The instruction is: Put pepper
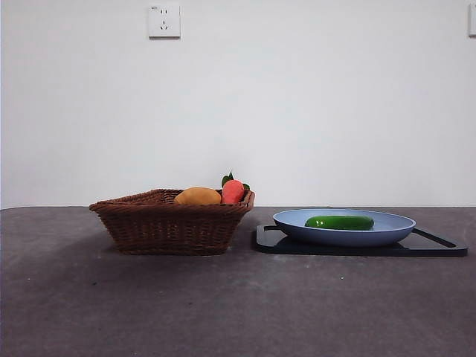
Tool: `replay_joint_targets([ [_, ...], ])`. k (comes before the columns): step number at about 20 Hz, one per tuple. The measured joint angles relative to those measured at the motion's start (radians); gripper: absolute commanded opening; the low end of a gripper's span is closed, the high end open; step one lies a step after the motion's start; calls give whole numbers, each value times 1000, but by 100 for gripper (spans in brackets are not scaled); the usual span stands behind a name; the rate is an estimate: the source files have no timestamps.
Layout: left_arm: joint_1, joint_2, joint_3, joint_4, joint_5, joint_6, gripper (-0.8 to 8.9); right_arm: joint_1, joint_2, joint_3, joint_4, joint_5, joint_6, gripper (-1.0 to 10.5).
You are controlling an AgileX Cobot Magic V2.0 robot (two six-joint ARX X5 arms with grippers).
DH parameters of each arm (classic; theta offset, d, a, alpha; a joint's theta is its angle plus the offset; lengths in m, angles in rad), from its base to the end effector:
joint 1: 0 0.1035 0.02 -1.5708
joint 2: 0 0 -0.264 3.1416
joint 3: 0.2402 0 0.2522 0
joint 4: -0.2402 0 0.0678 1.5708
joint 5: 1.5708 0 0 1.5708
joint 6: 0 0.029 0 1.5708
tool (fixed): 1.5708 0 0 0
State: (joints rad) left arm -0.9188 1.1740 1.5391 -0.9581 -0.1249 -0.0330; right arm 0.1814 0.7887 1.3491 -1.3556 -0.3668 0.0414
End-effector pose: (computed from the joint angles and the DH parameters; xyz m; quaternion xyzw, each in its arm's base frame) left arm 0.1275 -0.1611 0.4365 0.1311 0.2593 -0.3655 0.8843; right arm 0.0728 0.0239 0.4041 0.0542 0.3906 0.2415 0.8866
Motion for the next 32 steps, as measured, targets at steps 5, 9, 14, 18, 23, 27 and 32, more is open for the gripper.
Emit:
replay_joint_targets([
  [5,0,0,0,0,0,0,8,0,10,0,0,0,0,11],
  [9,0,0,0,0,0,0,8,0,10,0,0,1,0,11],
  [14,16,-1,0,3,-18,24,8,0,10,0,0,1,0,11],
  [18,172,-66,0,169,-23,120,8,0,10,0,0,1,0,11],
  [23,494,-255,0,250,95,153,8,0,10,0,0,1,0,11],
  [27,707,-429,-104,335,98,183,8,0,10,0,0,1,0,11],
  [32,835,-707,-486,696,98,216,8,0,10,0,0,1,0,11],
])
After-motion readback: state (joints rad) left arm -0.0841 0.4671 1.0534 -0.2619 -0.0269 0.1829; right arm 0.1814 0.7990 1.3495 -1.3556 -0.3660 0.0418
